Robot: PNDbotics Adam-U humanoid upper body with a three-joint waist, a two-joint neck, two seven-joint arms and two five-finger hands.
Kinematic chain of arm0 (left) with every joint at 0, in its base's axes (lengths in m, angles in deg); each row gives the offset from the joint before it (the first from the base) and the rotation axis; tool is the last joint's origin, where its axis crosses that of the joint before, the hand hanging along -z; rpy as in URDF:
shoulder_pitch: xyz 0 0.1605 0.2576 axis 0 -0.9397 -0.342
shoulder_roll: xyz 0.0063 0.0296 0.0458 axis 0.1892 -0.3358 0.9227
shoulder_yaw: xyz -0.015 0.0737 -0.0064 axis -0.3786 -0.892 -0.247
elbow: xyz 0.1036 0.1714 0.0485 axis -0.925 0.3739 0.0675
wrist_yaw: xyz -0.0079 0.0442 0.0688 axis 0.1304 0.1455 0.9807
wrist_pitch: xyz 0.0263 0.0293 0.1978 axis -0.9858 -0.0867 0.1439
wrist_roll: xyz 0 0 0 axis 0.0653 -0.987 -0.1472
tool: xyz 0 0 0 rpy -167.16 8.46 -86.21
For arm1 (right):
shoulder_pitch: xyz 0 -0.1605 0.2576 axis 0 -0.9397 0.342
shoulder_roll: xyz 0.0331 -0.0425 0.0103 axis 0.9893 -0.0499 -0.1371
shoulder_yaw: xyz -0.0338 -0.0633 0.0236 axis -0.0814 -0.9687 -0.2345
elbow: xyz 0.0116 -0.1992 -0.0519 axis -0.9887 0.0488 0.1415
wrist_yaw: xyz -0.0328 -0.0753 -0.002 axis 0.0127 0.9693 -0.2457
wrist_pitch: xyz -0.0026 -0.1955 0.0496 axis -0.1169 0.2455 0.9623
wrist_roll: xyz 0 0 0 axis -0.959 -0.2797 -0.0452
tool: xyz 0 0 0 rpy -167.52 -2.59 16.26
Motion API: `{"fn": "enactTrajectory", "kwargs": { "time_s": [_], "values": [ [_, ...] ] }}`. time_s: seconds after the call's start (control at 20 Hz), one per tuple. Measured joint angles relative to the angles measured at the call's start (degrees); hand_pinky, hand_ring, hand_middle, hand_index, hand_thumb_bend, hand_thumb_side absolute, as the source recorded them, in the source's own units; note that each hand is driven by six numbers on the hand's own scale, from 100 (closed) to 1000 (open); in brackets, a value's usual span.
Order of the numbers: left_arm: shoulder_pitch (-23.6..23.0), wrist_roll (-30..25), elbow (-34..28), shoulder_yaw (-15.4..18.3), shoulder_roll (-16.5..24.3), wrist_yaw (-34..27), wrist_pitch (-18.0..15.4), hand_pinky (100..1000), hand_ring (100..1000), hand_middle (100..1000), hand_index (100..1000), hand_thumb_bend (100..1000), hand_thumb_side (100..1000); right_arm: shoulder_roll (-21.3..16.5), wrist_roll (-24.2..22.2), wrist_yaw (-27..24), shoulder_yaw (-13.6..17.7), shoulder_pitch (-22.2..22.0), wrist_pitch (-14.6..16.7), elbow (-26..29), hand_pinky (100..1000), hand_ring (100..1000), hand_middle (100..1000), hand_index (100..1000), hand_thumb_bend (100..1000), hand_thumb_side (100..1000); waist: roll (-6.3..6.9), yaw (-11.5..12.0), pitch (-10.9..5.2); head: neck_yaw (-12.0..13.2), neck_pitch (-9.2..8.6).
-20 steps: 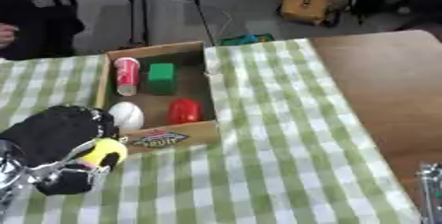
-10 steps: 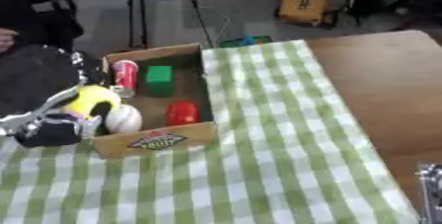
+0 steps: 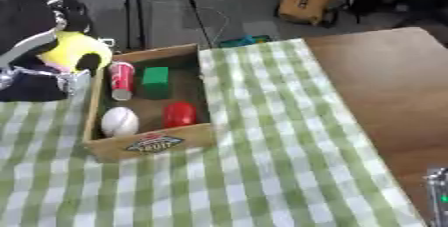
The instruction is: Pick up objects on the table and place them in the box.
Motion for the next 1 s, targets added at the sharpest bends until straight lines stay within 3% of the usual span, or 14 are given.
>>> {"fn": "enactTrajectory", "kwargs": {
  "time_s": [0.3,1.0],
  "values": [
    [3.9,2.7,6.8,0.0,0.1,0.3,1.5,100,367,507,574,100,304,-0.4,-0.5,-0.8,-0.6,0.5,0.4,0.0,451,445,378,471,100,645,0.24,-1.5,0.21,2.0,-0.13],
    [5.4,22.4,30.9,-1.7,-3.6,2.2,-2.0,100,362,500,576,100,286,-0.4,-1.2,-1.6,-1.0,1.3,0.7,0.0,449,444,376,472,100,638,0.60,-3.0,1.24,3.1,-1.57]
  ]
}}
